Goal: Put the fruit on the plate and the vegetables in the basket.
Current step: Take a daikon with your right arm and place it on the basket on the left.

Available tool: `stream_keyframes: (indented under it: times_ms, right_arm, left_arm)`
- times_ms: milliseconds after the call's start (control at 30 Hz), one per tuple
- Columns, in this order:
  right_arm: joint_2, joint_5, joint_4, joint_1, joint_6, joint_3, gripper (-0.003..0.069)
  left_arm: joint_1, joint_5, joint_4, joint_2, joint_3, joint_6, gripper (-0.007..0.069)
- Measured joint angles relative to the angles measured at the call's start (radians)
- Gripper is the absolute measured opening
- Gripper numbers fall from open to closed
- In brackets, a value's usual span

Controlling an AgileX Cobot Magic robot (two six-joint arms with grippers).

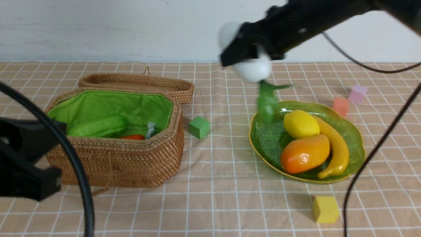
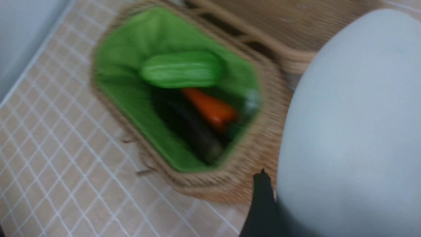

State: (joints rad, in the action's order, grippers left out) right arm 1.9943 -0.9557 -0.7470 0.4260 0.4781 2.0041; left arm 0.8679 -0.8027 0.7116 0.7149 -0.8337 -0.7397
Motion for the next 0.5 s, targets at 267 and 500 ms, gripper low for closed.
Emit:
stream_keyframes:
  times_ms: [267, 500]
  right_arm:
    - [0.159, 0.458, -0.063, 0.26, 0.286, -0.002, 0.0479]
    - [0.214, 0.636, -0.106, 0.308, 0.385, -0.003, 0.0635]
  left_arm:
    - [0.0, -0.07, 0.015, -0.076, -0.004, -0.021, 0.0008]
    - [0.0, -0.067, 0.014, -0.14, -0.004, -0.022, 0.0008]
